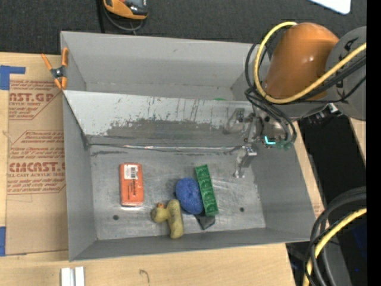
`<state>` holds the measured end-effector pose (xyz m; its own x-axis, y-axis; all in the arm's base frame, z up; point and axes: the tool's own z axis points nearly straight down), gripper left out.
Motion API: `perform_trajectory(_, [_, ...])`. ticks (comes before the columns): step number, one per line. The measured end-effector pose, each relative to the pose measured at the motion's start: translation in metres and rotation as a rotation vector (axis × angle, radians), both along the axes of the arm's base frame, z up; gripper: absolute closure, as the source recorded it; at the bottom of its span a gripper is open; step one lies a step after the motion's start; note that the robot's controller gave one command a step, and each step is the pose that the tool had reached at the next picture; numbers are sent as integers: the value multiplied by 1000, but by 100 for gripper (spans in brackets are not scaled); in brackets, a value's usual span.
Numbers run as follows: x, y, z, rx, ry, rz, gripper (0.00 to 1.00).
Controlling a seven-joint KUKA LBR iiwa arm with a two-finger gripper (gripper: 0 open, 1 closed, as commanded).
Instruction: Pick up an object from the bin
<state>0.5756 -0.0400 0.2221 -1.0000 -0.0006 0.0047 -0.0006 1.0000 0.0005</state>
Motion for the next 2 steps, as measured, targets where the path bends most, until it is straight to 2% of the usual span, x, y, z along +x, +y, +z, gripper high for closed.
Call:
perform_trajectory(1, [2, 0, 4, -1, -7, 1, 0])
perform_trajectory(2, [-19, 28, -60, -1, -11, 26, 0])
